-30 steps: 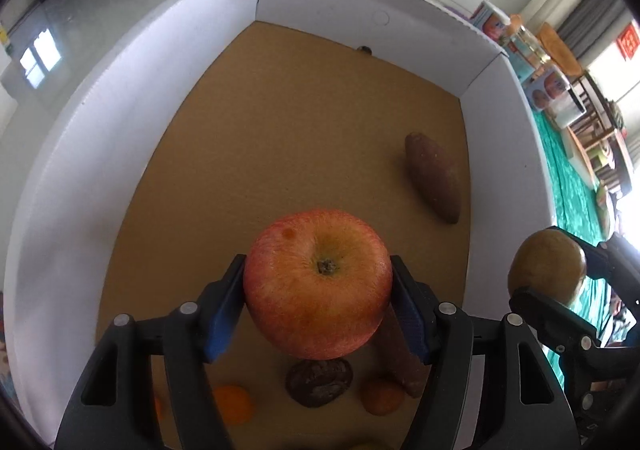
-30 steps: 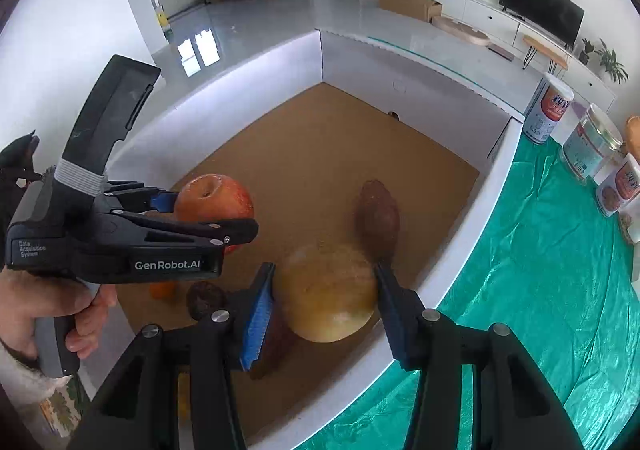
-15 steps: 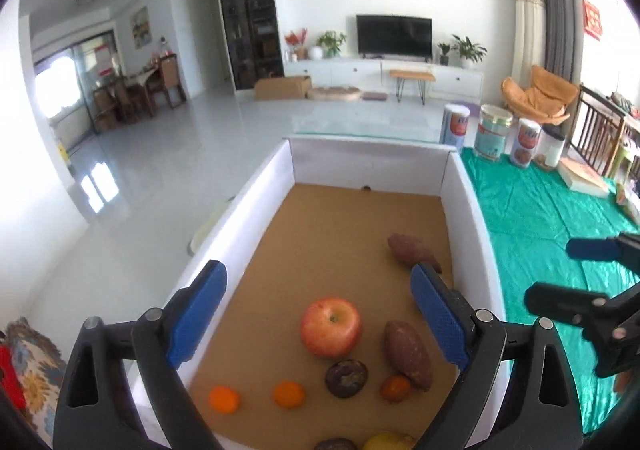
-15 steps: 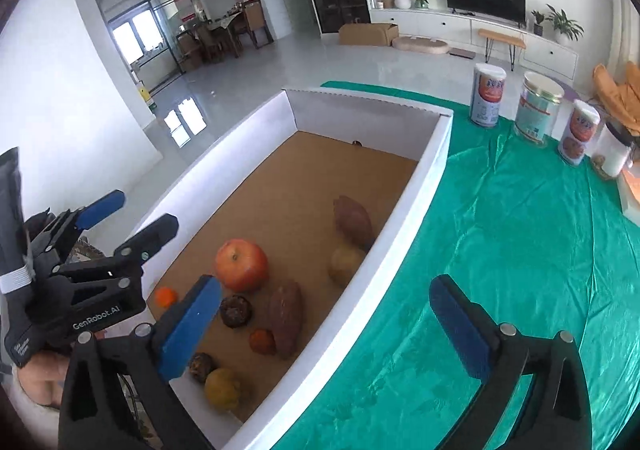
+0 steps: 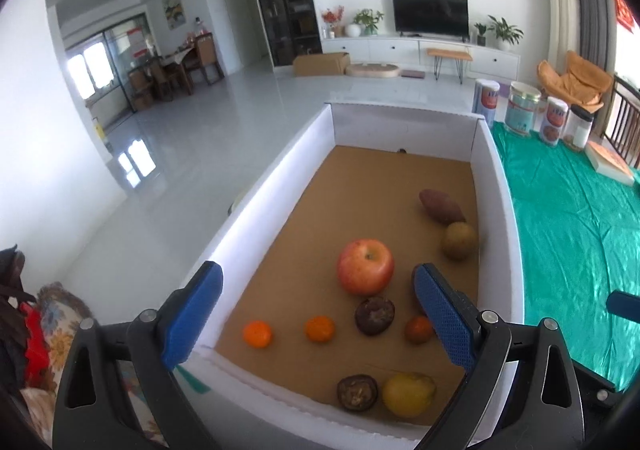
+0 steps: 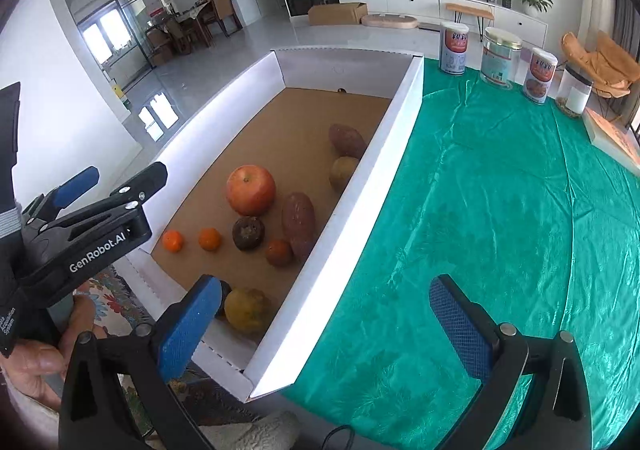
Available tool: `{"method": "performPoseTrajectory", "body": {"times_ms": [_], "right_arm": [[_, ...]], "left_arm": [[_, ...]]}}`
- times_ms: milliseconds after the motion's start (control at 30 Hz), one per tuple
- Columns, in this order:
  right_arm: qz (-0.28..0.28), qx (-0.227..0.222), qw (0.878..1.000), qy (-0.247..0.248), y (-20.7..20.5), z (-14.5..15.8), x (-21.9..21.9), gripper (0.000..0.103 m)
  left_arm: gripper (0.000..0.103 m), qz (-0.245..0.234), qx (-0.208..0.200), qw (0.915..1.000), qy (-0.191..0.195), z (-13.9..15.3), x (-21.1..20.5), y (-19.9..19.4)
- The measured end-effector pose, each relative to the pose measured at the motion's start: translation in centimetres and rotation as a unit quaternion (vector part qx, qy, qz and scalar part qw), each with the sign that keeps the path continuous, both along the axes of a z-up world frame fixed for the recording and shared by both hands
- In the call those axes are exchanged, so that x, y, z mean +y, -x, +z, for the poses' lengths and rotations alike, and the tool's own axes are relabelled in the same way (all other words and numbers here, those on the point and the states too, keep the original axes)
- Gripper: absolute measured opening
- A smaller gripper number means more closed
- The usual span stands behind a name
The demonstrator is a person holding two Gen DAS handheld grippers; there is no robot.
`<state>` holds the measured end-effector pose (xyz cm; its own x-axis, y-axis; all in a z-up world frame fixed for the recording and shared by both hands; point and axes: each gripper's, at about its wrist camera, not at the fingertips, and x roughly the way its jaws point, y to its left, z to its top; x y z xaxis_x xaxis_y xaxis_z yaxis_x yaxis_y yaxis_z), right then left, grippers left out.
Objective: Organize fruits
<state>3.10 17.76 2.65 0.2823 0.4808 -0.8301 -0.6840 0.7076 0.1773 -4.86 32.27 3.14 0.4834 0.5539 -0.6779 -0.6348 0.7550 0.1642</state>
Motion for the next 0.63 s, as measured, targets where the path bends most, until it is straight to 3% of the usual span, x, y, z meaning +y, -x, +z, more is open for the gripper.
{"method": "performPoseTrajectory", "body": {"times_ms": [133, 500, 633], "right_arm": [[-0.001, 0.0, 1.0, 0.007, 0.5, 0.2, 0.8, 0.103], [0.014, -0.004, 0.999, 0.031, 1.7, -0.5, 3.5, 0.103], [0.026, -0.005, 0.999, 0.033, 2.4, -0.8, 4.7, 0.103]], "left_arm": [[0.098, -0.012, 0.008, 0.9999, -0.004, 0.1, -0.2, 0.4], [0.098, -0.021, 0.006, 0.9988, 0.043, -0.3, 1.5, 2.1], [0.098, -0.024, 0.008, 0.9989, 0.04, -0.5, 1.8, 2.5]]}}
